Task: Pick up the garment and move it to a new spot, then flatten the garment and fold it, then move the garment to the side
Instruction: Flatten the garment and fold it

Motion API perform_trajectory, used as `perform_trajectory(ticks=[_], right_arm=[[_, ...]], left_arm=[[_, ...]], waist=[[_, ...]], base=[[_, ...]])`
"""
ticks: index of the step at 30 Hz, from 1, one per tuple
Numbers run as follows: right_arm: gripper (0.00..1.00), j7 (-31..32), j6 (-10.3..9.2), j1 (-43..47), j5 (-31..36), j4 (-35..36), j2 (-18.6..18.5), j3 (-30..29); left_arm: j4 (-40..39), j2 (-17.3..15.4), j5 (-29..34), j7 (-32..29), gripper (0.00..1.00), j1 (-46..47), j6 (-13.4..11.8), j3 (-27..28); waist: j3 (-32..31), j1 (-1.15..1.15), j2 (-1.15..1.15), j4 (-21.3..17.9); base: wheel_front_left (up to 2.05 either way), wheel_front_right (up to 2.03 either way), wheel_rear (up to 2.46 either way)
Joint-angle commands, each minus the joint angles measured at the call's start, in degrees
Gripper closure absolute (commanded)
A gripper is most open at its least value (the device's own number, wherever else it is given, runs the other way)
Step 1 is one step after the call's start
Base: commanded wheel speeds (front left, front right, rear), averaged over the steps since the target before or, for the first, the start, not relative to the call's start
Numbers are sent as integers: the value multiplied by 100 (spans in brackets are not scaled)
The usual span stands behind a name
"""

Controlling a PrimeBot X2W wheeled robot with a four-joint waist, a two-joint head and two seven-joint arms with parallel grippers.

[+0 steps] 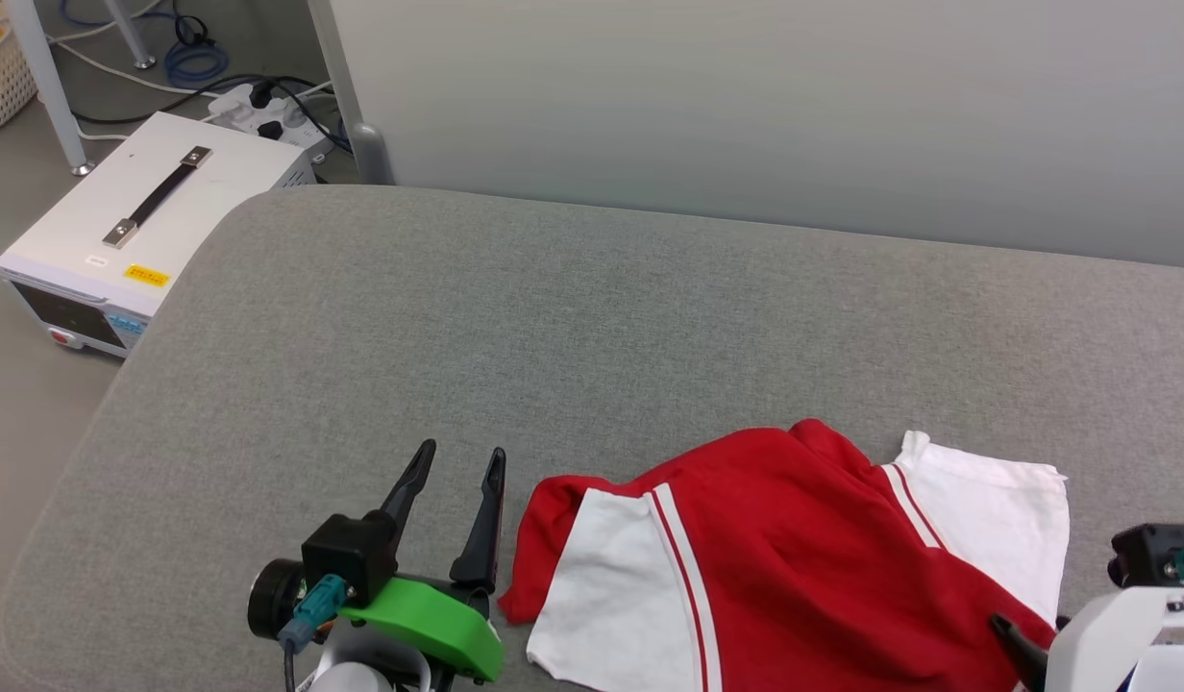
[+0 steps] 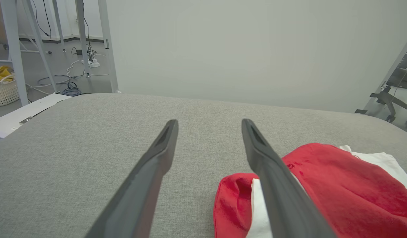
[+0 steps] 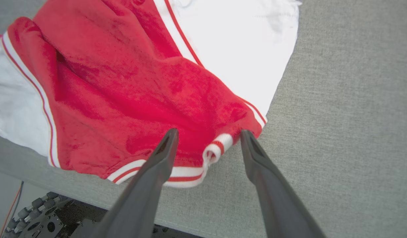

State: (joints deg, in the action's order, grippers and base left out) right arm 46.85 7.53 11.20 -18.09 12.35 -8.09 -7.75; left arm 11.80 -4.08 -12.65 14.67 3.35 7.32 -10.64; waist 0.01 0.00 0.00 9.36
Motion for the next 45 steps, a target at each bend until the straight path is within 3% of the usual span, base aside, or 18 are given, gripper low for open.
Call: perform_trajectory(ticks=[1,6,14,18,25,28,31,41,42,43,45], right_arm=[[0,-117,-4,-184,-91,126,-30,-4],[0,-591,-4,-487,-176,640,-147,-55],[0,-2214,-4,-775,248,746,-280,-33],[0,-2732,-4,-846,462,645,-132,-112],[0,-3041,-4,-991,744,484,22,40],[0,-3110,-4,-1060,788,444,93,139],[0,-3167,-4,-1083,819,401,162,215],[0,-3296,-4,-1023,918,285,327,328],[0,-3305,-4,-1029,929,268,338,337],[0,-3314,-4,-1038,937,249,346,341],[0,-3320,-4,-1054,953,220,358,339]], left_arm=[[1,-32,-5,33,0,1,16,-22],[-41,-41,-43,33,0,48,16,-114],[-9,-60,-445,-117,0,414,16,-605],[-12,-212,-668,-860,0,1052,16,-1180],[560,-301,-1003,-3411,0,2471,16,-2055],[897,-348,-1026,-4067,0,2844,16,-2210],[1253,-420,-1004,-4423,0,3132,16,-2355],[2251,-524,-1163,-4468,0,3506,16,-2826],[2351,-519,-1212,-4482,22,3509,16,-2886],[2414,-516,-1254,-4477,100,3511,16,-2933],[2511,-515,-1338,-4387,100,3522,16,-3010]], waist=[[5,0,0,-21],[42,0,0,-120],[285,0,0,-402],[497,0,0,-566],[904,0,0,-1032],[1055,0,0,-1256],[1194,0,0,-1446],[1401,0,0,-1716],[1399,0,0,-1719],[1393,0,0,-1719],[1362,0,0,-1709]], base=[[0,0,0],[0,0,0],[0,0,0],[0,0,0],[0,0,0],[0,0,0],[0,0,0],[0,0,0],[0,0,0],[0,0,0],[0,0,0]])
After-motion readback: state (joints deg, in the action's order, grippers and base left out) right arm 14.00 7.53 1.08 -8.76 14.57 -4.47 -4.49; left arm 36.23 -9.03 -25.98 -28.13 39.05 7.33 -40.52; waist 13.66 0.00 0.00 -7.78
